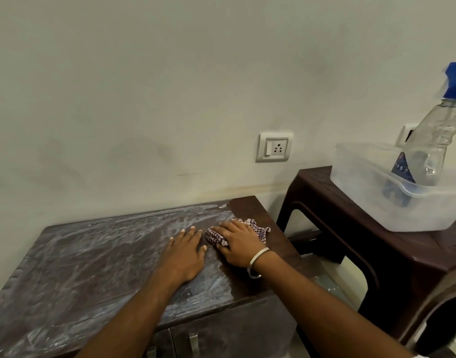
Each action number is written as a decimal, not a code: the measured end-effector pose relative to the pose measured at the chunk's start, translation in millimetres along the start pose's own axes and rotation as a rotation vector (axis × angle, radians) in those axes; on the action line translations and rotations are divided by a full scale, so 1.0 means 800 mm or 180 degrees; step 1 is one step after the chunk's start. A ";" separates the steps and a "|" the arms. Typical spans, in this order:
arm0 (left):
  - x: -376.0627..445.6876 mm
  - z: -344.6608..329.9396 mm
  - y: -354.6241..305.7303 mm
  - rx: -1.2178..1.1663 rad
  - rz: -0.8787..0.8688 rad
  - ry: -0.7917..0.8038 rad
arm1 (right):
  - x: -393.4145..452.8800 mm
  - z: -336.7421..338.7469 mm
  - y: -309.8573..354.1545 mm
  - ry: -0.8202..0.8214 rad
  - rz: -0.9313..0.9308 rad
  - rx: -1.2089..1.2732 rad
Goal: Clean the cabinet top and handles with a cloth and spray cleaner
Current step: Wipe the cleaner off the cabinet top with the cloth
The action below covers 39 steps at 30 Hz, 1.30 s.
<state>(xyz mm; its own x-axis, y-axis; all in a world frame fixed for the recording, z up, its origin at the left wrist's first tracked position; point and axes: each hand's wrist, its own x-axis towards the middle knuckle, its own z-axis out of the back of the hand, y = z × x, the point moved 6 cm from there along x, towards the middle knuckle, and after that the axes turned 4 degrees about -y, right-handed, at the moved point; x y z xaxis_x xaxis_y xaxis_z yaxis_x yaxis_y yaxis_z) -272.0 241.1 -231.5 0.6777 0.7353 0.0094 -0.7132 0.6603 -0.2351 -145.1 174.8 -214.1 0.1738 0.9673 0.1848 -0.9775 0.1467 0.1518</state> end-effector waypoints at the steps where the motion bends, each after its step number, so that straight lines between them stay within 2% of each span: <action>1: 0.000 0.000 0.001 -0.0014 0.0004 -0.0003 | -0.003 0.001 -0.002 0.0025 0.0046 0.0008; 9: -0.001 0.005 0.000 -0.0060 0.0025 0.0032 | 0.021 -0.004 -0.021 0.0171 -0.0226 -0.0086; 17: 0.008 0.006 0.003 -0.0044 0.0039 0.0043 | 0.013 -0.004 -0.019 0.0042 0.0194 -0.0044; 24: 0.011 0.005 0.004 -0.0025 0.0064 0.0070 | 0.031 -0.007 -0.020 0.0113 -0.0177 -0.0156; 32: 0.011 0.007 0.003 -0.0010 0.0072 0.0062 | 0.017 -0.004 -0.022 0.0148 0.0167 -0.0080; 39: 0.011 0.007 0.002 0.0005 0.0063 0.0059 | 0.041 -0.005 -0.020 0.0198 -0.0102 -0.0167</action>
<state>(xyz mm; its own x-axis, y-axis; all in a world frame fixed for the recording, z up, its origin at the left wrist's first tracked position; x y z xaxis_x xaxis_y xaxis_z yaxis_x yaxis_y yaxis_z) -268.4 249.8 -226.4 0.6665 0.7454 -0.0133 -0.7269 0.6458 -0.2336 -124.2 205.3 -214.3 0.1990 0.9726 0.1199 -0.9767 0.1869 0.1052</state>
